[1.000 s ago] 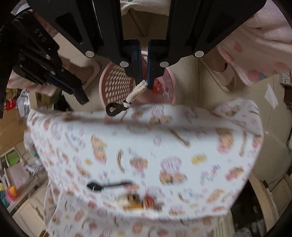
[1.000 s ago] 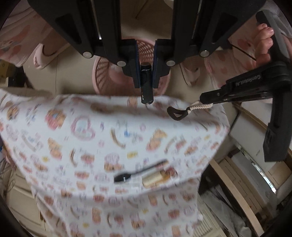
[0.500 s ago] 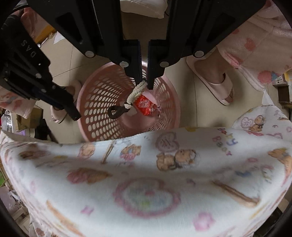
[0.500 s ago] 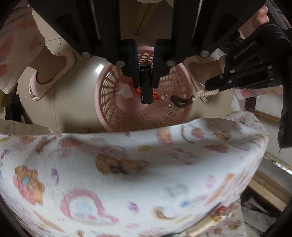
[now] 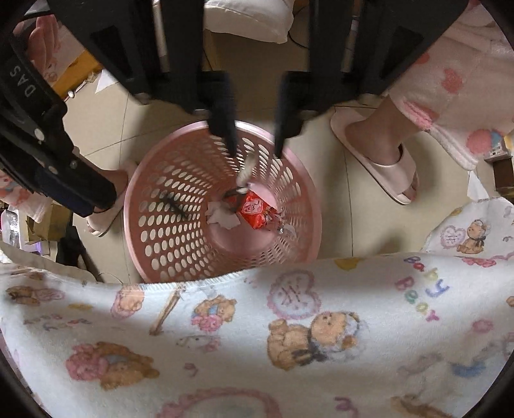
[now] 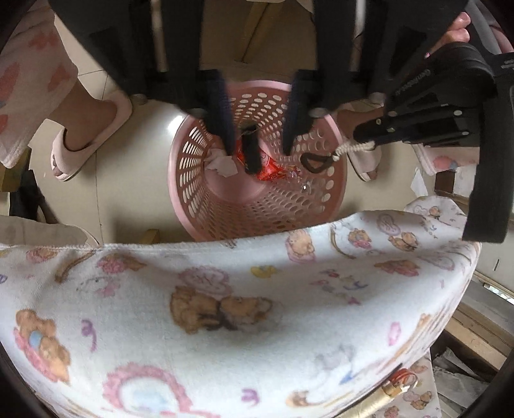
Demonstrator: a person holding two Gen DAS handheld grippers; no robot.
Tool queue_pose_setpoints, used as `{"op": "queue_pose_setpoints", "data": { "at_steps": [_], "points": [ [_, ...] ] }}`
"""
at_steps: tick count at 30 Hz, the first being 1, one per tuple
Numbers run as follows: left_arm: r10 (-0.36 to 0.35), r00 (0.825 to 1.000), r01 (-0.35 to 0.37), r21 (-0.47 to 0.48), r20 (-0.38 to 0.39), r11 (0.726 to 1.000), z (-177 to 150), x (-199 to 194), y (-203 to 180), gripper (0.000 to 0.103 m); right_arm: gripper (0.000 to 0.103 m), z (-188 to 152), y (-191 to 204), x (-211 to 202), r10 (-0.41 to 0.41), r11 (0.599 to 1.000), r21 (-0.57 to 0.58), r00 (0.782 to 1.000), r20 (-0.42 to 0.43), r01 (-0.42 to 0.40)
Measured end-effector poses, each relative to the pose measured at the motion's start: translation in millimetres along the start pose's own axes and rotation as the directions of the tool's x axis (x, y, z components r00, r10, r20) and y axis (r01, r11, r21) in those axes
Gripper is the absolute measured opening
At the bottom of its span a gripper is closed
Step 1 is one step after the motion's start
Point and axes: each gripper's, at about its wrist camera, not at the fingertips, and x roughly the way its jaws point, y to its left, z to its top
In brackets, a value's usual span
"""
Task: Collect trash
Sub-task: 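Open both tools to drop the keychain and tube into the wastebasket, then raise both tools from the wastebasket back toward the items on the sheet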
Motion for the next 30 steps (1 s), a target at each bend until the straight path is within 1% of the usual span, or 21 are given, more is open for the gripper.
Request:
{"op": "queue_pose_setpoints", "data": {
  "at_steps": [2,4,7,9,10,11,12,14,15,16,17,19,21,22,24,26,28,30],
  "points": [
    [0.006,1.0,-0.006,-0.014,-0.001,1.0,0.3,-1.9,2.5,0.047,0.035,0.3,-0.8,-0.3,0.003,1.0,0.007,1.0,0.002,-0.003],
    [0.02,1.0,-0.02,-0.028,0.006,0.999,0.3,-3.6,6.2,0.049,0.038,1.1,-2.6,-1.8,0.005,1.0,0.017,1.0,0.01,-0.005],
    [0.041,0.999,-0.04,-0.024,0.035,0.999,0.6,-13.1,8.1,0.05,0.048,2.7,-1.0,-8.6,-0.027,1.0,0.009,0.998,0.049,0.027],
    [0.037,0.996,-0.036,-0.022,0.081,0.999,-0.1,-26.3,7.9,0.054,0.055,3.4,2.1,-16.0,-0.032,0.999,-0.004,0.996,0.086,0.032],
    [0.036,0.994,-0.034,-0.019,0.106,0.999,0.2,-33.0,8.0,0.057,0.061,3.6,4.9,-21.9,-0.035,0.999,-0.013,0.993,0.111,0.036],
    [0.038,0.989,-0.036,-0.014,0.145,0.999,-1.0,-43.5,7.6,0.061,0.066,3.5,6.5,-26.9,-0.037,0.999,-0.021,0.991,0.131,0.04],
    [0.043,0.983,-0.042,-0.01,0.181,0.999,-1.8,-53.0,7.6,0.063,0.067,3.4,10.0,-35.2,-0.041,0.998,-0.034,0.985,0.165,0.047],
    [0.054,0.965,-0.054,-0.009,0.256,0.999,-4.2,-71.9,8.4,0.071,0.074,3.4,15.7,-49.4,-0.045,0.996,-0.06,0.975,0.218,0.059],
    [0.061,0.953,-0.061,-0.009,0.296,0.998,-6.3,-82.5,9.2,0.072,0.077,3.3,18.6,-56.8,-0.044,0.995,-0.071,0.968,0.246,0.064],
    [0.068,0.943,-0.068,-0.01,0.325,0.998,-7.3,-91.0,10.0,0.076,0.082,3.2,20.5,-64.7,-0.042,0.995,-0.08,0.96,0.276,0.067],
    [0.077,0.929,-0.078,-0.011,0.362,0.997,-9.8,-101.0,11.0,0.077,0.086,3.1,23.5,-74.9,-0.042,0.993,-0.096,0.949,0.313,0.075],
    [0.092,0.898,-0.098,-0.008,0.43,0.995,-15.6,-118.2,11.4,0.077,0.092,1.6,29.2,-93.1,-0.042,0.987,-0.126,0.923,0.382,0.097],
    [0.103,0.86,-0.114,-0.01,0.5,0.993,-23.2,-134.7,11.7,0.082,0.096,-1.0,31.9,-105.1,-0.042,0.983,-0.145,0.902,0.429,0.115],
    [0.101,0.843,-0.109,-0.015,0.528,0.994,-26.7,-141.7,12.1,0.086,0.099,-2.6,33.3,-112.5,-0.04,0.981,-0.153,0.89,0.454,0.122],
    [0.086,0.817,-0.088,-0.024,0.57,0.996,-31.9,-152.6,15.5,0.09,0.102,-5.0,34.4,-120.8,-0.037,0.98,-0.155,0.877,0.479,0.127],
    [0.075,0.799,-0.075,-0.024,0.597,0.997,-35.8,-160.6,15.1,0.092,0.103,-6.1,33.3,-127.4,-0.044,0.98,-0.149,0.866,0.498,0.136],
    [0.087,0.784,-0.089,-0.027,0.615,0.996,-38.1,-166.1,14.7,0.092,0.103,-7.4,33.0,-131.5,-0.053,0.979,-0.142,0.859,0.509,0.144],
    [0.092,0.778,-0.091,-0.034,0.622,0.995,-36.9,-169.3,15.8,0.092,0.103,-7.3,34.6,-131.2,-0.062,0.978,-0.142,0.857,0.512,0.155]
  ]
}}
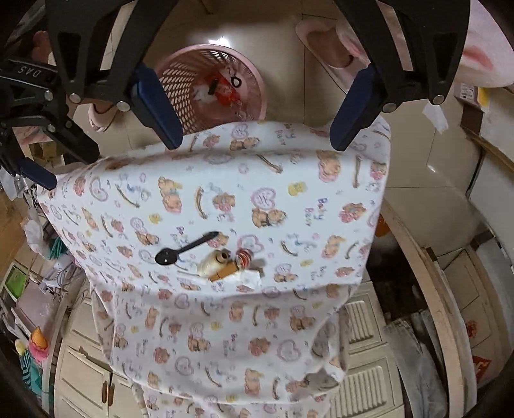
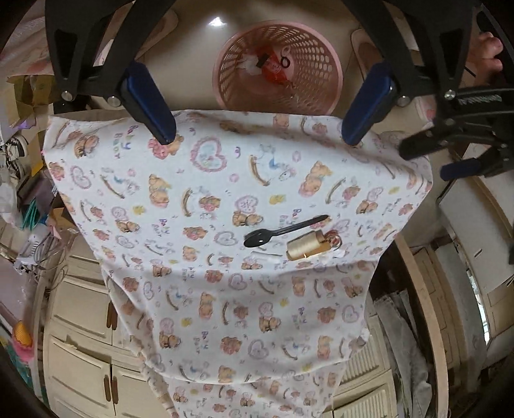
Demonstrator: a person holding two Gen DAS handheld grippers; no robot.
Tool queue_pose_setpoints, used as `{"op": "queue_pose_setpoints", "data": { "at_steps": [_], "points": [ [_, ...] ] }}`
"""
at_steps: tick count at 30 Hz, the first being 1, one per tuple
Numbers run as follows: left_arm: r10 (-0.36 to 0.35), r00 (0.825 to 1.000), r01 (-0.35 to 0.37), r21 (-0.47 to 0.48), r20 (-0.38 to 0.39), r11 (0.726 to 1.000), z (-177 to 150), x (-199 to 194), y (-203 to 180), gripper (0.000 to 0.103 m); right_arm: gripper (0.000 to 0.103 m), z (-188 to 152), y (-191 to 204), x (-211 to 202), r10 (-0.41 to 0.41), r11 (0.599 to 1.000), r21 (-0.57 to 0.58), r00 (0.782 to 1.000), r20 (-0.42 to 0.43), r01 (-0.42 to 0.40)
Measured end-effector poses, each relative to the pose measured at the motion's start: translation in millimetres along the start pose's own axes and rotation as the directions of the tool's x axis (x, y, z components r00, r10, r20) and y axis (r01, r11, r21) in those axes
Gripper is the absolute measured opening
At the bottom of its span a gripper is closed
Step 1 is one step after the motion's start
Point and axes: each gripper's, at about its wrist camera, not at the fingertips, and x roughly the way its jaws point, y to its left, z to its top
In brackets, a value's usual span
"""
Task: Collect trash
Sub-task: 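Raise both tools from the wastebasket back toward the items on the sheet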
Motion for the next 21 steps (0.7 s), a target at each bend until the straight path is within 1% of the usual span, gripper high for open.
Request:
{"op": "queue_pose_setpoints", "data": {
  "at_steps": [4,7,8,10,11,14,15,17,21],
  "points": [
    [-0.005,1.0,0.005,-0.009,-0.006,1.0,6.0,-2.6,5.7,0.092,0.103,2.4,1.4,-2.3,-0.011,1.0,-0.013,1.0,0.002,0.011],
    [-0.002,1.0,0.002,0.003,-0.006,1.0,19.4,-8.2,9.1,0.092,0.103,13.7,1.2,-4.9,0.015,1.0,-0.015,1.0,0.0,-0.015],
    [-0.012,1.0,0.012,0.007,-0.008,1.0,26.0,-10.2,11.7,0.092,0.103,18.1,1.6,-7.2,0.021,1.0,-0.02,1.0,0.005,-0.021],
    [-0.043,0.999,0.043,0.011,-0.012,0.999,37.6,-13.3,17.4,0.092,0.103,34.0,1.8,-14.9,0.028,0.999,-0.036,0.999,0.03,-0.027],
    [-0.047,0.999,0.047,0.014,-0.009,0.999,44.6,-14.6,19.6,0.092,0.103,40.8,1.6,-18.4,0.035,0.999,-0.044,0.999,0.042,-0.033],
    [-0.026,1.0,0.026,0.044,0.016,0.999,67.1,-18.5,22.8,0.092,0.103,68.9,-0.8,-27.6,0.047,0.996,-0.078,0.996,0.081,-0.04],
    [-0.035,0.999,0.034,0.046,0.022,0.998,75.7,-18.5,24.1,0.092,0.103,79.9,-2.9,-29.5,0.044,0.995,-0.088,0.994,0.096,-0.036],
    [-0.079,0.997,0.078,0.024,0.014,0.997,91.1,-14.3,28.5,0.092,0.103,97.2,-7.8,-29.2,0.043,0.995,-0.095,0.992,0.117,-0.032],
    [-0.114,0.993,0.114,-0.033,-0.003,0.993,112.1,6.0,37.1,0.092,0.103,119.5,-20.0,-15.5,0.007,0.996,-0.089,0.991,0.136,0.005]
  ]
}}
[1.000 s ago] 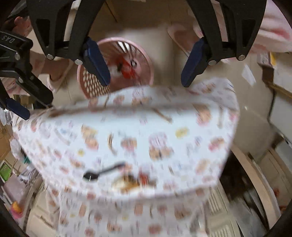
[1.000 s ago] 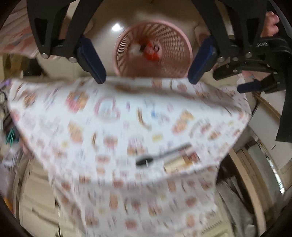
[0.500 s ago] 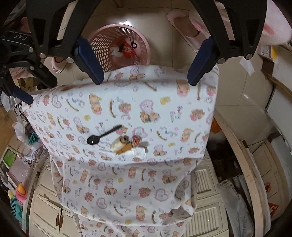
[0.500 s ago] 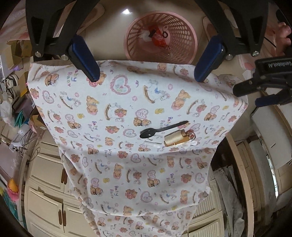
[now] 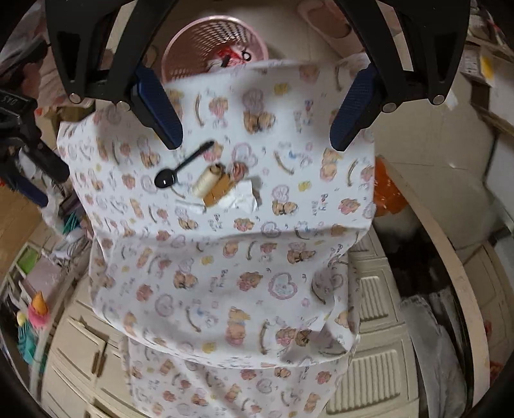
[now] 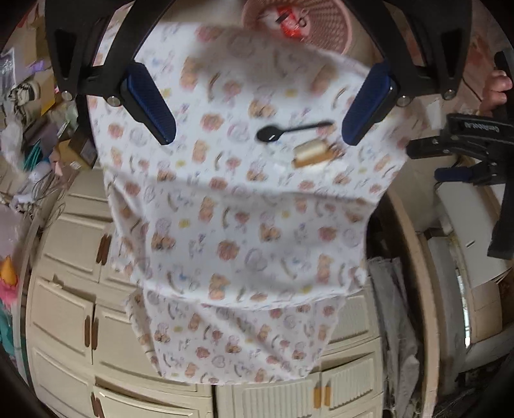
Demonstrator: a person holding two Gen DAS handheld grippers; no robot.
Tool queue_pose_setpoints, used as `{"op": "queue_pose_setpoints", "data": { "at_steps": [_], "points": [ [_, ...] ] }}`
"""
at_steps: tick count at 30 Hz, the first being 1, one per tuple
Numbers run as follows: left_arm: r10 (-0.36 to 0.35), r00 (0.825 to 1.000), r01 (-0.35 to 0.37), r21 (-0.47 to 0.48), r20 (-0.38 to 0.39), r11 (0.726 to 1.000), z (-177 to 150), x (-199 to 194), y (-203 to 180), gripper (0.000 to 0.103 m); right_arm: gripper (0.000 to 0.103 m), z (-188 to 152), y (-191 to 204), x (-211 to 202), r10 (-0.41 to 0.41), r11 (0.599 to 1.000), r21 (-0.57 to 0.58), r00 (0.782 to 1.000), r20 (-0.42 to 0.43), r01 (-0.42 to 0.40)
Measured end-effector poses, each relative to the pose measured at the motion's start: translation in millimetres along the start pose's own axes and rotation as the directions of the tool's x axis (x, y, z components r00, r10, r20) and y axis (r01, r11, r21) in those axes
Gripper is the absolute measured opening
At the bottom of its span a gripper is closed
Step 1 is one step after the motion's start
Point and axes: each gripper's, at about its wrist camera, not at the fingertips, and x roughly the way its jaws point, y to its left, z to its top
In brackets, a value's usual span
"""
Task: Collect trash
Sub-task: 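Raise both tools from the wastebasket back toward the items on the sheet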
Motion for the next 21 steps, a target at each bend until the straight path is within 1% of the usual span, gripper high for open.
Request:
{"op": "queue_pose_setpoints", "data": {
  "at_steps": [4,6,7,8,9,10,11,13,17,18,19,20,21],
  "points": [
    [-0.017,1.0,0.017,-0.046,-0.012,0.999,0.4,20.7,10.6,0.091,0.103,-12.8,-12.1,23.1,-0.007,0.999,0.039,1.0,-0.022,0.007],
    [-0.018,0.999,0.016,-0.048,-0.036,0.999,-1.4,34.8,12.8,0.084,0.103,-25.5,-15.0,41.1,-0.023,0.998,0.051,0.998,-0.065,0.026],
    [-0.018,0.999,0.015,-0.046,-0.044,0.999,-1.9,39.6,13.0,0.077,0.103,-29.2,-14.9,50.8,-0.022,0.998,0.055,0.995,-0.097,0.027],
    [-0.017,0.999,0.015,-0.039,-0.05,0.999,-2.7,45.7,12.2,0.072,0.103,-29.9,-15.1,56.3,-0.014,0.998,0.059,0.993,-0.115,0.021],
    [-0.017,0.999,0.015,-0.028,-0.05,1.0,-4.3,50.3,11.1,0.071,0.103,-29.4,-14.7,61.2,0.0,0.998,0.065,0.992,-0.125,0.008],
    [-0.01,0.999,0.009,-0.015,-0.052,1.0,-5.7,54.7,9.8,0.069,0.103,-28.0,-14.2,63.3,0.013,0.997,0.071,0.992,-0.123,-0.004],
    [0.003,0.998,-0.003,0.0,-0.058,1.0,-7.1,60.6,7.5,0.064,0.103,-26.9,-14.0,64.4,0.019,0.997,0.071,0.993,-0.119,-0.011],
    [0.015,0.998,-0.013,0.021,-0.069,1.0,-7.2,70.5,2.2,0.057,0.103,-25.3,-13.6,66.0,0.027,0.997,0.073,0.993,-0.112,-0.019],
    [0.007,0.999,-0.005,0.053,-0.034,0.999,-0.5,80.6,-11.1,0.056,0.103,-25.5,-13.6,70.9,0.04,0.995,0.093,0.991,-0.128,-0.028],
    [0.001,1.0,0.001,0.053,-0.03,0.999,0.6,82.8,-13.0,0.055,0.103,-25.4,-13.7,71.7,0.045,0.995,0.098,0.99,-0.13,-0.032],
    [-0.009,1.0,0.011,0.047,-0.026,0.999,1.4,85.5,-14.4,0.052,0.103,-25.1,-13.6,72.3,0.047,0.994,0.101,0.99,-0.132,-0.034],
    [-0.015,1.0,0.016,0.034,-0.019,0.999,1.3,88.8,-15.0,0.046,0.103,-24.9,-13.5,72.7,0.046,0.994,0.103,0.99,-0.131,-0.033],
    [-0.024,1.0,0.024,0.01,-0.016,1.0,1.3,92.2,-14.3,0.043,0.103,-24.9,-13.6,72.6,0.044,0.994,0.104,0.991,-0.129,-0.031]
  ]
}}
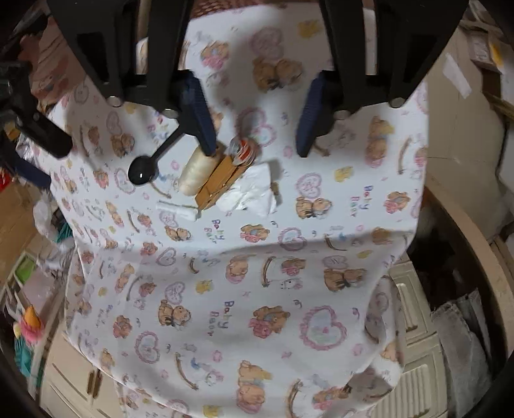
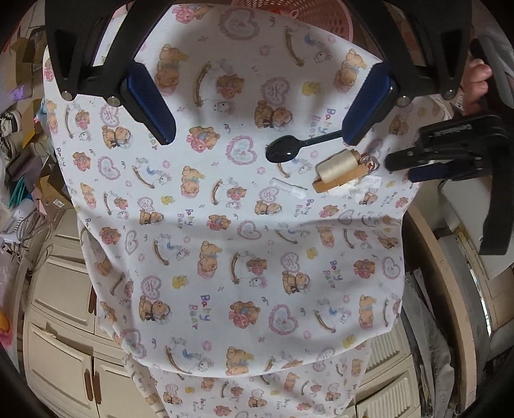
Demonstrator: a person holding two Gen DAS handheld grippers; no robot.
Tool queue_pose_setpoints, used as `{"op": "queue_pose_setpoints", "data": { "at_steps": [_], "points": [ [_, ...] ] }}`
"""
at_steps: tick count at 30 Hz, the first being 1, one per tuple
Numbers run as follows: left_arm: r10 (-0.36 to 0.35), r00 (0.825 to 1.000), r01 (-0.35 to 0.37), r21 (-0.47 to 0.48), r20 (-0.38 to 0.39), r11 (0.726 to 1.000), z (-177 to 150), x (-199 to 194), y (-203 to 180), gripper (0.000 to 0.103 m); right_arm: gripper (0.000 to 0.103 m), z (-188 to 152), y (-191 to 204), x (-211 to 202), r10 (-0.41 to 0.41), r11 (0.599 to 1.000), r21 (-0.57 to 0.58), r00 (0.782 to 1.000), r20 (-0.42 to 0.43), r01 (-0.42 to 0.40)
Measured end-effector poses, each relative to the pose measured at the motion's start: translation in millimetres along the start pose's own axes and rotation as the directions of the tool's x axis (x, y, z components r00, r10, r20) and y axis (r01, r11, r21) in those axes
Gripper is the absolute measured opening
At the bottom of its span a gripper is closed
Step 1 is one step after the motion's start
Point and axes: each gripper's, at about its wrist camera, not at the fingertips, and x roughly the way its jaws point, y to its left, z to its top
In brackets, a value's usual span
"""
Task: Collect trash
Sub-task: 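Raise both tools from the wastebasket back toward the items on the sheet, then close the left tool on the small red-and-white item beside the spool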
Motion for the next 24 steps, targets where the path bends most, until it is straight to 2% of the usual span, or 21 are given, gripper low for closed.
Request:
{"op": "queue_pose_setpoints", "data": {
  "at_steps": [2,5,7,10,15,16,20,24],
  "points": [
    [-0.028,0.999,0.027,-0.042,-0.016,0.999,0.6,7.7,2.4,0.032,0.103,0.8,-0.1,0.8,-0.004,1.0,-0.005,1.0,-0.001,0.004],
    [-0.008,1.0,0.007,-0.043,-0.021,0.999,2.1,13.7,0.2,0.027,0.103,1.9,-0.9,1.3,-0.013,1.0,-0.009,1.0,0.001,0.013],
    [-0.022,0.999,0.021,-0.037,-0.027,0.999,2.2,16.5,-2.4,0.022,0.103,1.4,-2.8,2.4,-0.015,1.0,0.002,1.0,-0.003,0.015],
    [-0.011,0.999,0.009,-0.035,-0.035,0.999,1.2,19.4,-6.3,0.005,0.103,-0.1,-4.2,3.9,-0.021,1.0,0.004,1.0,-0.011,0.021],
    [0.008,1.0,-0.007,-0.028,0.022,1.0,2.7,-1.8,-7.4,0.004,0.103,-2.0,-4.4,5.5,-0.042,0.999,-0.001,0.999,-0.015,0.042],
    [0.005,1.0,-0.004,-0.032,0.03,0.999,2.5,-6.0,-5.8,0.001,0.103,-2.3,-4.6,5.9,-0.041,0.999,0.002,0.999,-0.017,0.041],
    [-0.026,0.999,0.029,-0.072,0.044,0.997,-0.2,-23.5,8.7,0.001,0.103,-2.3,-1.5,9.5,-0.033,0.999,0.009,0.999,-0.028,0.033],
    [-0.005,0.999,0.009,-0.088,0.05,0.996,-3.3,-31.4,20.6,0.001,0.103,-1.0,10.8,20.7,-0.025,1.0,-0.001,0.998,-0.051,0.025]
  ]
}}
